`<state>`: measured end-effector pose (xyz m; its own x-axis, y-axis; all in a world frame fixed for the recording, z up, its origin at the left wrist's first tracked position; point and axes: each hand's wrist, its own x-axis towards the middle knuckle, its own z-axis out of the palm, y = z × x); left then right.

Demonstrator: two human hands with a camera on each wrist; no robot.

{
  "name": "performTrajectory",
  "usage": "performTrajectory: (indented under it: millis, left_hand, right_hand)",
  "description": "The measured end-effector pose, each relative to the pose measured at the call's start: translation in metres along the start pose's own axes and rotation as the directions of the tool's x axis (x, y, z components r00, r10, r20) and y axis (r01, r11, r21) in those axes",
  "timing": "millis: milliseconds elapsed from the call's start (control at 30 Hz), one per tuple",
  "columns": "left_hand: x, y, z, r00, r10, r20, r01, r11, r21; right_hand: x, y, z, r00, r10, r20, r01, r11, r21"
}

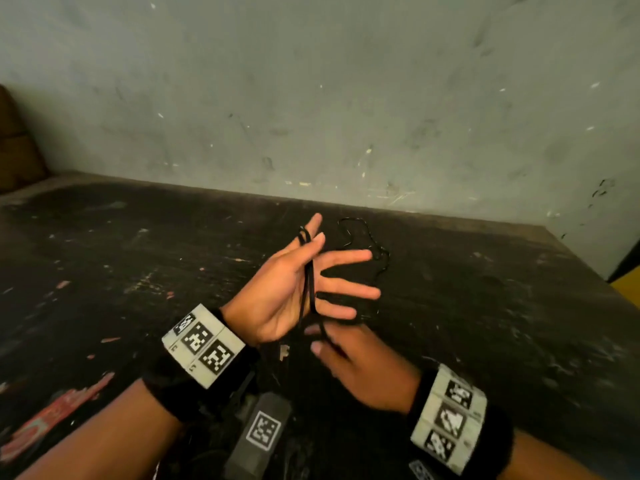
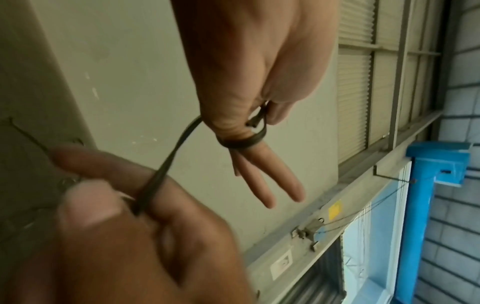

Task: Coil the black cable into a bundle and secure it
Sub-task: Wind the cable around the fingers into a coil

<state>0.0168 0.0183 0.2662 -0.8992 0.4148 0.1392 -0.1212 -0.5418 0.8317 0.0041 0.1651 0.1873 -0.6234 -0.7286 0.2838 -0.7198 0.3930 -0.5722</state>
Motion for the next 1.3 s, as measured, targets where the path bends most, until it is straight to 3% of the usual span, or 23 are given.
performTrajectory:
  millis: [67,167,333,533,700,833,966,1100,1300]
  left_hand:
    - [0.002,0.004,-0.011,0.997,0.006,-0.079,-0.002,0.999,0.052]
    - [-0.003,0.006,-0.026,0.988,-0.014,-0.152,0.031,0.993,0.111]
    - [-0.019,0.009,-0.046,0.983,-0.042,-0.181,0.097,0.949,0.302]
    - [-0.044,-0.002,-0.05,0.968,-0.251,0.003,0.221,0.859,0.462]
    - [-0.055,-0.001,-0.049,0.896,-0.395,0.204,0.267,0.846,0.462]
    - [-0.058,0.005,-0.047,0.838,-0.444,0.318,0.286,0.853,0.438]
    - [-0.058,0.014,-0.038,0.838,-0.377,0.395,0.237,0.903,0.359]
    - [-0.047,0.022,-0.034,0.924,-0.185,0.334,0.111,0.967,0.231]
    - [-0.019,0.031,-0.045,0.995,0.02,0.096,-0.03,0.994,0.102]
  right_hand:
    - [0.003,-0.022,0.003,0.996,0.023,0.088,-0.018,0.998,-0.055]
    - [0.01,-0.05,-0.004,0.993,0.035,0.11,-0.019,0.989,-0.144]
    - [0.02,-0.096,-0.038,0.983,0.025,0.181,0.033,0.95,-0.309]
    - [0.051,-0.125,-0.094,0.973,0.008,0.232,0.098,0.891,-0.444]
    - [0.074,-0.134,-0.134,0.979,-0.059,0.194,0.139,0.894,-0.425]
    - [0.082,-0.114,-0.148,0.992,-0.084,0.096,0.117,0.899,-0.422]
    - [0.078,-0.071,-0.13,0.998,-0.049,-0.027,0.035,0.926,-0.377]
    - [0.064,-0.027,-0.083,0.989,0.027,-0.144,-0.071,0.947,-0.313]
    - [0.043,-0.028,0.001,0.995,0.096,-0.013,-0.096,0.96,-0.263]
